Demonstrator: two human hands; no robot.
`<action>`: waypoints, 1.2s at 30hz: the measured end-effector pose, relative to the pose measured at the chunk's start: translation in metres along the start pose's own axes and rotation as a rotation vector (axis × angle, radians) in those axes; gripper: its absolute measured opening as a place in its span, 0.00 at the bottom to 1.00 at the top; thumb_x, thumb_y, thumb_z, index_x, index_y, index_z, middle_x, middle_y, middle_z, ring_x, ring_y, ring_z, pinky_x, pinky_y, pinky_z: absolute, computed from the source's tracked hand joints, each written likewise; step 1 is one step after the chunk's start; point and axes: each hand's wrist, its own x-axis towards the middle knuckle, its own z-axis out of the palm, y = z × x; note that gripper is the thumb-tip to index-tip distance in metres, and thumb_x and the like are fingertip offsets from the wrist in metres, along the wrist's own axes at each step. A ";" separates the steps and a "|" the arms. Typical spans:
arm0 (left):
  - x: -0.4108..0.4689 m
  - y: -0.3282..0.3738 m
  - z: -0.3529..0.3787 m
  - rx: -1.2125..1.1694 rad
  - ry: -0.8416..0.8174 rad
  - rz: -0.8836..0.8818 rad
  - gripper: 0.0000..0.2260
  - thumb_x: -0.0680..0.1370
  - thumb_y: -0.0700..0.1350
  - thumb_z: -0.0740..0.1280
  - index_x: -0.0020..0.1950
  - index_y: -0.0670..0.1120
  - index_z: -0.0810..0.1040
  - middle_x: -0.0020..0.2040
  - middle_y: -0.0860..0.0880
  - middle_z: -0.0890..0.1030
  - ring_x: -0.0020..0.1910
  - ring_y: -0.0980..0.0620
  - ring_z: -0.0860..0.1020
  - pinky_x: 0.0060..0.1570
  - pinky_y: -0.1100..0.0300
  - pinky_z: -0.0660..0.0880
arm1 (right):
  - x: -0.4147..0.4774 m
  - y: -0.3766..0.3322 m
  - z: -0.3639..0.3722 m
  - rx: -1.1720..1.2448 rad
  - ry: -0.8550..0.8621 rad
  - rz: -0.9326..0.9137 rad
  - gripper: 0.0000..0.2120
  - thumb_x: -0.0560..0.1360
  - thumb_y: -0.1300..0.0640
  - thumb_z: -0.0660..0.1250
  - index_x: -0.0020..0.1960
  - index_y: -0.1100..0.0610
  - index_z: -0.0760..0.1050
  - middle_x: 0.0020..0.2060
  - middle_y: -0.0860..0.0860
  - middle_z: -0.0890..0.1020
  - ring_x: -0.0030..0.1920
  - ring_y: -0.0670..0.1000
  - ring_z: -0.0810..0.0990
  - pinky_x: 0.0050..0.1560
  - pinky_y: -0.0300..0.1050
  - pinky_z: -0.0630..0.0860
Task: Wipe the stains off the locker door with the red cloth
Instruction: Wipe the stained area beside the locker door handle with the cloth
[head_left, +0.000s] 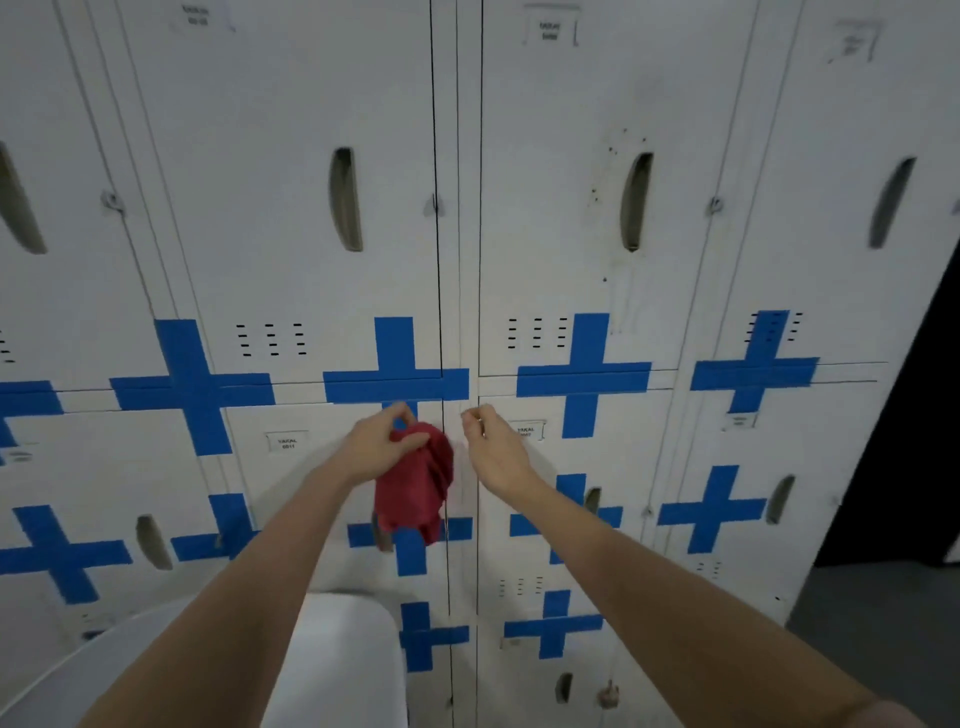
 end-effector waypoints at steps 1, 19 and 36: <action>0.008 0.021 -0.005 -0.050 0.020 0.026 0.11 0.77 0.53 0.66 0.49 0.46 0.73 0.40 0.45 0.80 0.38 0.48 0.76 0.38 0.56 0.72 | 0.003 -0.008 -0.013 0.071 0.010 0.039 0.17 0.82 0.49 0.50 0.60 0.57 0.70 0.53 0.53 0.78 0.53 0.52 0.75 0.54 0.47 0.70; 0.090 0.228 0.006 -0.256 0.295 0.284 0.15 0.80 0.56 0.59 0.54 0.47 0.76 0.52 0.47 0.77 0.46 0.52 0.77 0.45 0.55 0.78 | 0.029 -0.008 -0.183 0.934 0.065 0.266 0.22 0.73 0.54 0.71 0.63 0.58 0.69 0.57 0.60 0.78 0.51 0.58 0.81 0.47 0.51 0.81; 0.155 0.207 0.023 0.816 0.636 0.341 0.35 0.78 0.64 0.43 0.78 0.44 0.43 0.79 0.42 0.44 0.78 0.45 0.45 0.72 0.38 0.47 | 0.123 0.081 -0.257 -0.671 0.334 -0.394 0.40 0.79 0.66 0.54 0.73 0.44 0.27 0.75 0.47 0.35 0.76 0.53 0.41 0.74 0.60 0.46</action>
